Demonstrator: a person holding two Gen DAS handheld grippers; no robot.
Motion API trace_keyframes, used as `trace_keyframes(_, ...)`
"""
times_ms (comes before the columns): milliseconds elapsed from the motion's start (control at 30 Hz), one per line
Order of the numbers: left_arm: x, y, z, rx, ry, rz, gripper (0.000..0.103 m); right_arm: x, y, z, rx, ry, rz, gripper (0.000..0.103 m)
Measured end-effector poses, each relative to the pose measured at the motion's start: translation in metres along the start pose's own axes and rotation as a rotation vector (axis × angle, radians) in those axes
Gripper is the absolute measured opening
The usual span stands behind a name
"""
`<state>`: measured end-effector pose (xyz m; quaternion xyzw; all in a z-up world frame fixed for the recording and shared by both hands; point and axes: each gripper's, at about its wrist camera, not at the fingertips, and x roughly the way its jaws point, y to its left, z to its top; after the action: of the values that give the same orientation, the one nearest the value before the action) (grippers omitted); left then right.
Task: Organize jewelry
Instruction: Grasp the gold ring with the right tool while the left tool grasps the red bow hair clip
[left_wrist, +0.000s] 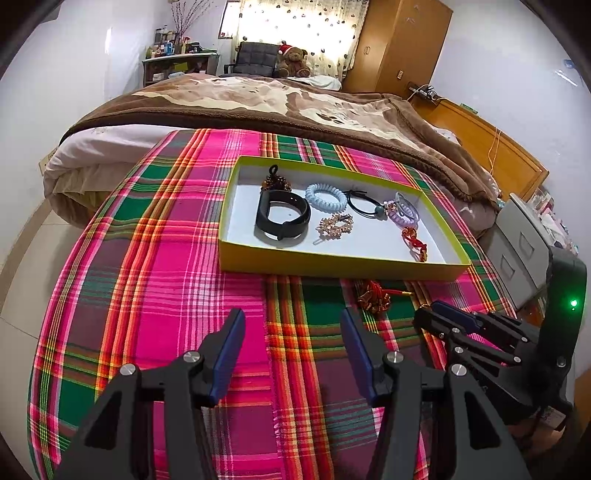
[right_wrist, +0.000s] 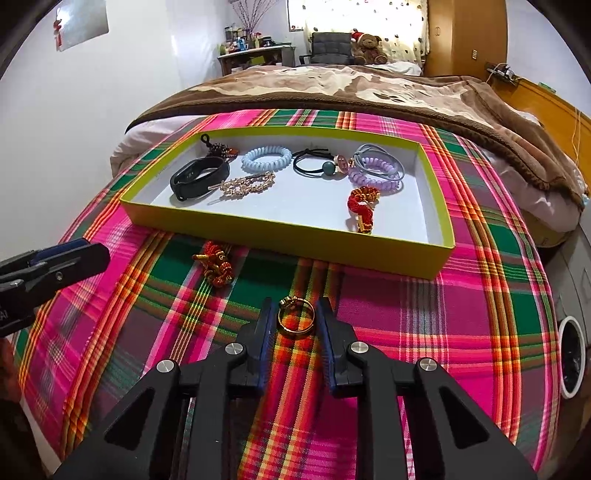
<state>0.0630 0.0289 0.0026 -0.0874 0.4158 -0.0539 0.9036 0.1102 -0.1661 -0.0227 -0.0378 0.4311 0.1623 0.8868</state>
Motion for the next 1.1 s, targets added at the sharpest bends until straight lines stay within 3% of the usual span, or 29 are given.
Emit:
trace_keyframes(233,0.007,-0.012,0.005,0.021,0.005,-0.062,0.056,-0.015,-0.013,-0.001,0.048,-0.04,0.008,0.023)
trace_keyframes(567,0.031,-0.041,0.012,0.08,0.046,-0.075,0.059,-0.04,-0.028,-0.004,0.079,-0.1,0.017,0.023)
trace_keyframes(800,0.051,-0.064,0.013,0.143,0.073,-0.031,0.06,-0.05,-0.035,-0.008,0.074,-0.114,0.017,0.023)
trace_keyframes(1100,0.062,-0.069,0.011,0.15,0.085,0.01,0.059,-0.049,-0.042,-0.007,0.085,-0.119,0.03,0.023)
